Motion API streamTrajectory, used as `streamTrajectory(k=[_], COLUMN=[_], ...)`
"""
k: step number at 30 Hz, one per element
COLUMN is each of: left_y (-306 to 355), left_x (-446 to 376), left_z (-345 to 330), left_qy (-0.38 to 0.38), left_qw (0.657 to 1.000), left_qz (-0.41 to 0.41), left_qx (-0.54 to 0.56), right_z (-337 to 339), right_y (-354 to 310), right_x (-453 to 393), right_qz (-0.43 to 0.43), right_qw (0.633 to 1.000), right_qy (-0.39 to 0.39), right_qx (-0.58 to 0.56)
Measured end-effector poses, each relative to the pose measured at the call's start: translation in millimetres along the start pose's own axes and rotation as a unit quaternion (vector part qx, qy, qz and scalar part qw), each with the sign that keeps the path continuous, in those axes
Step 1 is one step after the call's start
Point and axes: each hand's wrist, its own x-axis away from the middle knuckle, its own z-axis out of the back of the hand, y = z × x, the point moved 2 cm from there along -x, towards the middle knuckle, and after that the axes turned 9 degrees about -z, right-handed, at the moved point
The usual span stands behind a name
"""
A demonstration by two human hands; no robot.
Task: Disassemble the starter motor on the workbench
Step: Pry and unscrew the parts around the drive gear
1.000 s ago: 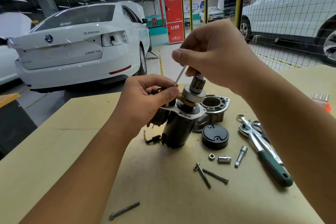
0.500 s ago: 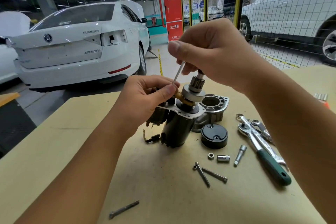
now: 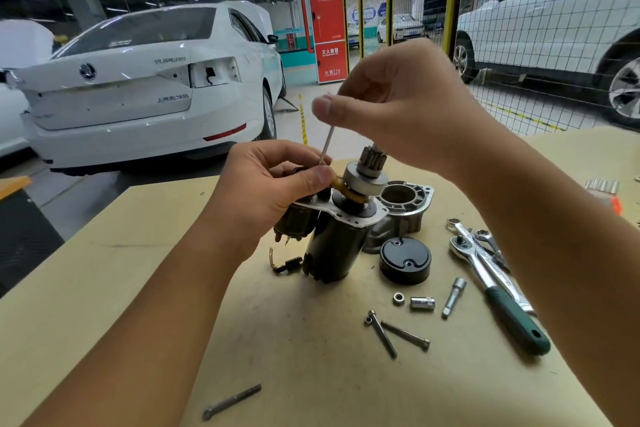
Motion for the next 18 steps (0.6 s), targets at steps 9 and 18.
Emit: streamTrajectory(k=[9, 18], left_y=[1.9, 1.9], left_x=[-1.5, 0.1], left_z=[0.7, 0.3], left_qy=[-0.057, -0.016], left_qw=[0.997, 0.999], left_qz=[-0.006, -0.016], left_qx=[-0.055, -0.048], right_z=[-3.3, 1.7], right_y=[2.7, 3.2], right_x=[-2.5, 0.4], right_qz=[0.036, 0.012], right_qw=[0.997, 0.999], right_qy=[-0.059, -0.049], right_qx=[-0.027, -0.017])
